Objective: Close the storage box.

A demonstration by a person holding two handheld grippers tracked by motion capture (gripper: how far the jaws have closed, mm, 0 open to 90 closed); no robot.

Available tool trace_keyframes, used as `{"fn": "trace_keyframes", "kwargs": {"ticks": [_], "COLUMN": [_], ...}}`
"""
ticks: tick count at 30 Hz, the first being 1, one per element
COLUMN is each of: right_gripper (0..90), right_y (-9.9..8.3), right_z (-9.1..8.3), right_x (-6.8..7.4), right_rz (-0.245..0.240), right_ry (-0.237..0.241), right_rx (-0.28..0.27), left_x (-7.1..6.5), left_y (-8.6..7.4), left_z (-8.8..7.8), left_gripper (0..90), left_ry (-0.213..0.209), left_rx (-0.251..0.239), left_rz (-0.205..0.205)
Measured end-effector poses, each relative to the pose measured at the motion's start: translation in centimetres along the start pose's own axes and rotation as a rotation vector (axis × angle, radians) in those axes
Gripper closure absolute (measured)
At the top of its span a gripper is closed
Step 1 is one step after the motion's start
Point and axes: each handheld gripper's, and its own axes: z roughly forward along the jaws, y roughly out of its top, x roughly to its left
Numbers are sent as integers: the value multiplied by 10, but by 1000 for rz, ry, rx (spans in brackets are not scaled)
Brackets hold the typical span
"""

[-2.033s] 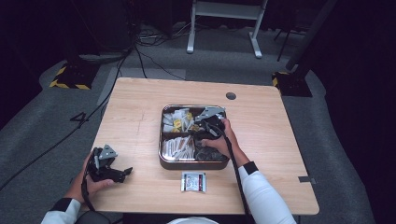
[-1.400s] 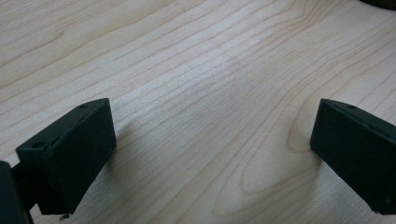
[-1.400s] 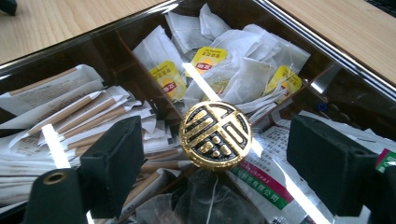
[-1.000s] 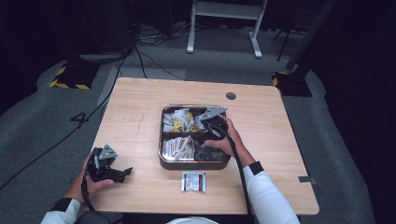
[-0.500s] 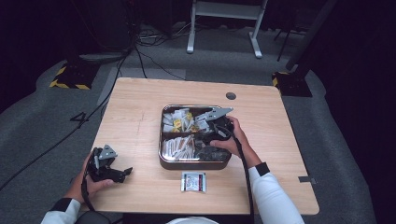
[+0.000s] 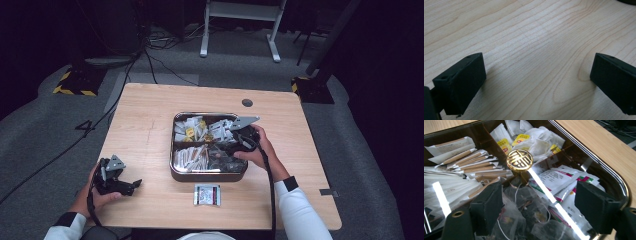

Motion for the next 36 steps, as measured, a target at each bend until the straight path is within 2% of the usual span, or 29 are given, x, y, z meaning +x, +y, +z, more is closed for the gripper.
{"fn": "trace_keyframes", "kwargs": {"ticks": [12, 18, 27, 36], "right_gripper": [216, 213, 215, 221], "right_y": [-11, -20, -39, -59], "right_z": [-21, -33, -54, -66], "right_x": [-4, -8, -13, -17], "right_rz": [-18, -31, -31, -33], "right_ry": [-22, -52, -94, -135], "right_rx": [13, 33, 42, 80], "left_x": [0, 0, -1, -1], "left_y": [0, 0, 0, 0], "left_z": [0, 0, 0, 0], "left_gripper": [5, 5, 5, 5], "left_ry": [3, 2, 4, 4], "left_rx": [0, 0, 1, 1], "left_rz": [-1, -2, -3, -3]}}
